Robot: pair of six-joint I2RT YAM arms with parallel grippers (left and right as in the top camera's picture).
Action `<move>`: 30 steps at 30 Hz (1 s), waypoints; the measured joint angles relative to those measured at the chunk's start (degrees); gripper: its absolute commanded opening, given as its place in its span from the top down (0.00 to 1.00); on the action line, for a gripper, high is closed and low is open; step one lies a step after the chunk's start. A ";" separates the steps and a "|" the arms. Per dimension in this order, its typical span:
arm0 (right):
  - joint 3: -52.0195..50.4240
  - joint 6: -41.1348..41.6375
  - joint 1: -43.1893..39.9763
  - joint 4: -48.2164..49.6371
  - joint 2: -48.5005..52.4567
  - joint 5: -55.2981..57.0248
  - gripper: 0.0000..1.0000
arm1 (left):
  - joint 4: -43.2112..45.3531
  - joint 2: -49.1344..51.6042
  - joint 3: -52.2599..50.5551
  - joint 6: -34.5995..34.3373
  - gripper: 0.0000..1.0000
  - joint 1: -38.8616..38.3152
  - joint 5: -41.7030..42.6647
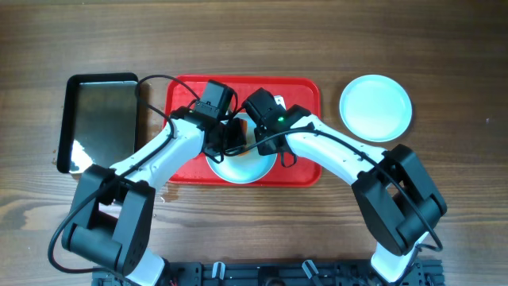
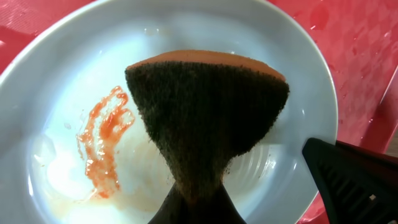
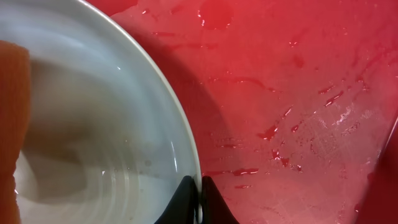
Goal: Clean dirty plates on tray and stack at the side
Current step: 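Scrub the remaining plate with the sponge in the left gripper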
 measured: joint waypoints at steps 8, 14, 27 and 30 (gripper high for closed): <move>0.00 1.88 0.00 0.92 0.02 -1.68 0.96 | -0.31 0.76 0.00 -0.28 0.96 -1.07 -3.34; -0.48 2.27 0.00 3.72 0.61 -4.72 0.96 | -0.50 2.14 0.00 -0.94 0.96 -2.43 -8.70; -0.50 3.96 -0.11 4.17 1.68 -7.28 0.96 | -7.67 4.61 1.97 -0.90 0.96 -2.43 -15.91; -0.50 4.15 -0.09 4.42 1.70 -8.35 0.96 | -11.67 4.61 2.16 -0.90 0.96 -1.95 -22.99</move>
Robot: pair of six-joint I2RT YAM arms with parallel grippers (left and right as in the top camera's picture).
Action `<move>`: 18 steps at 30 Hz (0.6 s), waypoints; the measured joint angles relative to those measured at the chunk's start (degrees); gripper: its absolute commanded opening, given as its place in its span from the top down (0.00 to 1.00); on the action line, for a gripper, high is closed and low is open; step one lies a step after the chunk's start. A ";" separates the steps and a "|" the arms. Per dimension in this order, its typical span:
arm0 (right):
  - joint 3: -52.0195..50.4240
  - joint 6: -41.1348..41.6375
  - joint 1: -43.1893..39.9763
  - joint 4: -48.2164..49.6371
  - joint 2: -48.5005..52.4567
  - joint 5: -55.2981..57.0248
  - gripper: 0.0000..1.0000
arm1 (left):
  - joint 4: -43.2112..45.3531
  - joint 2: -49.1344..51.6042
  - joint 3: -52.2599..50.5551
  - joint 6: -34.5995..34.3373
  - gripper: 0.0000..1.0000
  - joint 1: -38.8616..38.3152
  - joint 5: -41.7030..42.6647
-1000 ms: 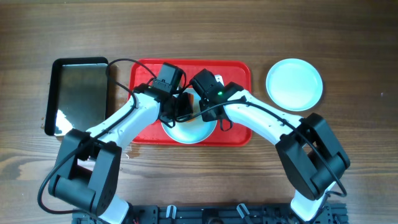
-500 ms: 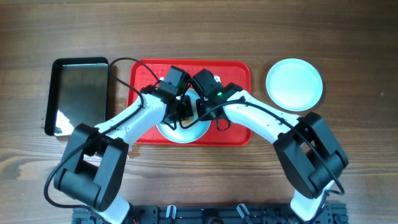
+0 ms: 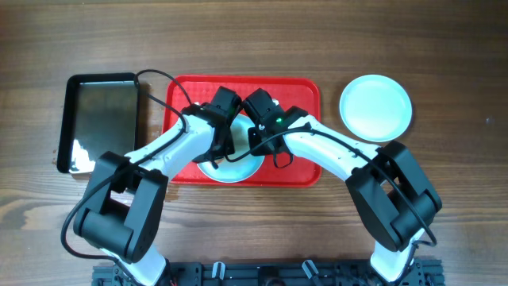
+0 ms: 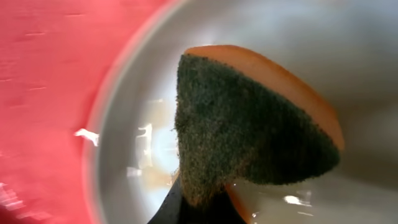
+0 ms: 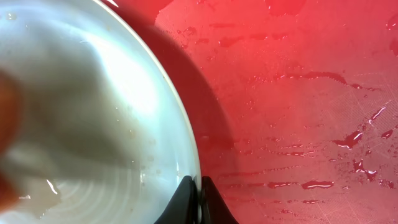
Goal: Clean dirty plates on tray and stack at the side
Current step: 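Scrub the remaining plate with the sponge in the left gripper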
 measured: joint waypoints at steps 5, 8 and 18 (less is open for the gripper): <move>0.02 0.24 0.72 1.05 0.20 -2.36 0.96 | -9.75 0.98 2.36 0.00 0.96 1.40 -10.78; 0.02 0.24 0.39 0.52 0.20 -2.05 0.96 | -14.60 0.22 6.45 -1.55 0.96 2.10 -13.75; 0.02 0.24 0.13 0.39 0.20 -1.66 0.96 | 0.26 -0.61 7.58 -3.72 0.96 0.55 10.03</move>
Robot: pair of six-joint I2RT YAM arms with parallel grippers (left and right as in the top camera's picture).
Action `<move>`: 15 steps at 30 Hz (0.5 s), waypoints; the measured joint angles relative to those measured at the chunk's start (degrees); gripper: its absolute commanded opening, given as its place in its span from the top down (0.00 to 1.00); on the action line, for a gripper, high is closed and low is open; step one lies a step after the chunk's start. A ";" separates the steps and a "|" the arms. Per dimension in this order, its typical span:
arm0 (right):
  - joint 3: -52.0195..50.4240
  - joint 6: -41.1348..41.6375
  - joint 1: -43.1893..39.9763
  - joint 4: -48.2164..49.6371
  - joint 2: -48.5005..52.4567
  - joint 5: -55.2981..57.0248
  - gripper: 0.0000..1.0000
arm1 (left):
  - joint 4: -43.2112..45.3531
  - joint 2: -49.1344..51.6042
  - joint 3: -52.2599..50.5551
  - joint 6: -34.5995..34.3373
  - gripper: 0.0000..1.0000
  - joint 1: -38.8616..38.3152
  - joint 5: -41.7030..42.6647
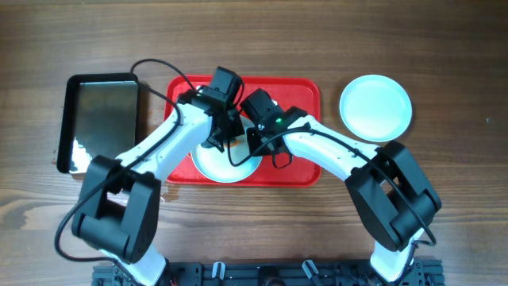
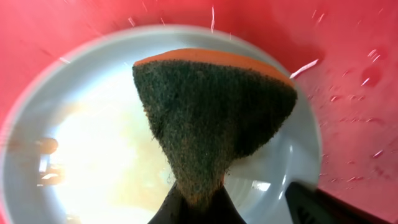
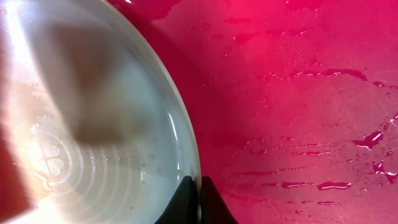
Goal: Clean dirty plates on tray and stack at the side
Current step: 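Scrub the remaining plate with the sponge in the left gripper, then lift the plate with the right gripper and stack it on the side pile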
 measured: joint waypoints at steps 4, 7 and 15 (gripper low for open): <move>0.00 0.00 -0.09 -0.13 0.00 0.44 0.96 | 0.63 5.33 -0.98 -0.20 0.96 -0.66 1.62; 0.00 -0.02 -0.09 -0.22 0.00 0.44 0.96 | -1.27 6.03 -0.39 -0.20 0.96 -0.61 0.22; 0.09 1.03 0.81 0.61 0.11 -3.23 0.96 | -19.89 7.34 0.09 -8.87 0.96 -0.59 -28.04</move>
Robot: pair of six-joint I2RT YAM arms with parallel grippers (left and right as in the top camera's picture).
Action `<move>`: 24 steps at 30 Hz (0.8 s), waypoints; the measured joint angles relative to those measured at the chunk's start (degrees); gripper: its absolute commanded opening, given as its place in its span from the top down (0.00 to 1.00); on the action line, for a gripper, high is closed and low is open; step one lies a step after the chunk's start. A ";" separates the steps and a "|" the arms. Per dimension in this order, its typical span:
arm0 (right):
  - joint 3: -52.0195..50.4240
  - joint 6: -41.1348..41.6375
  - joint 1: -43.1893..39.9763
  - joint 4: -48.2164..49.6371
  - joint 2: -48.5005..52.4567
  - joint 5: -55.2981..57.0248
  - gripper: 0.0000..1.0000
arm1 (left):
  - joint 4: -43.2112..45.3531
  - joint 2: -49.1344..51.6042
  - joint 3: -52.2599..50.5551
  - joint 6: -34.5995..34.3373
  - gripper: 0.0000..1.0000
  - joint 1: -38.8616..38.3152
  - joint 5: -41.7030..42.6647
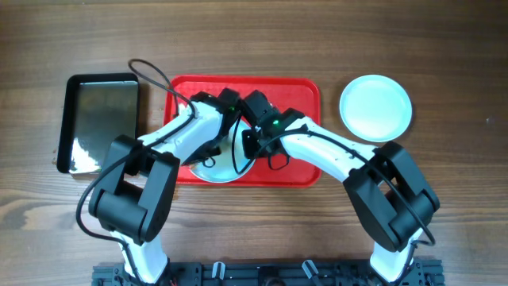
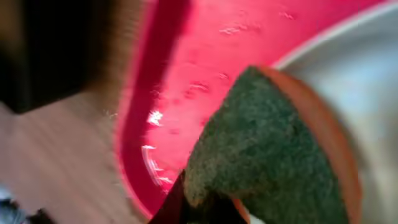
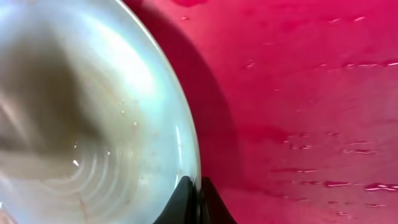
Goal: Clean dirty plates on tray and stack at the side
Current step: 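Lift the plate with the right gripper and stack it on the side pile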
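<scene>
A white plate [image 1: 224, 163] lies on the red tray [image 1: 298, 95] near its front edge. My right gripper [image 3: 198, 190] is shut on the plate's rim [image 3: 189, 143]. My left gripper [image 2: 199, 202] is shut on a sponge [image 2: 273, 149], dark green scouring side toward the camera, orange backing behind. In the left wrist view the sponge sits over the plate's left edge [image 2: 367, 81], with tray floor and tray lip to its left. The plate's inside [image 3: 81, 124] looks wet, with no red streak showing. Overhead, both wrists crowd over the plate.
A clean white plate [image 1: 376, 107] rests on the wooden table to the right of the tray. A black tray holding water [image 1: 101, 119] stands at the left. Red drops and smears dot the tray floor [image 3: 323, 124]. Cables loop above the left arm.
My left gripper with the sponge has moved from over the plate's middle to its left edge, by the tray's lip. The right gripper still clamps the rim.
First the sponge hung over the plate beside a red sauce streak while my right gripper held the rim. Then the sponge was down in the bowl of the plate. Later the streak was gone, leaving a pale smear. Now the sponge sits at the plate's left edge.
</scene>
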 measured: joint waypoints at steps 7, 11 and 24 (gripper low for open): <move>0.13 0.00 -0.85 -1.57 -0.13 2.67 0.96 | -10.99 -3.10 2.25 -11.08 0.96 1.29 -11.80; 0.96 -0.46 -1.14 -5.33 -2.75 5.49 0.96 | -3.45 -19.47 3.82 -9.97 0.96 2.25 1.46; 5.68 -43.21 3.37 -7.72 -28.26 52.43 0.96 | 6.05 -27.82 -4.00 5.35 0.96 8.15 25.88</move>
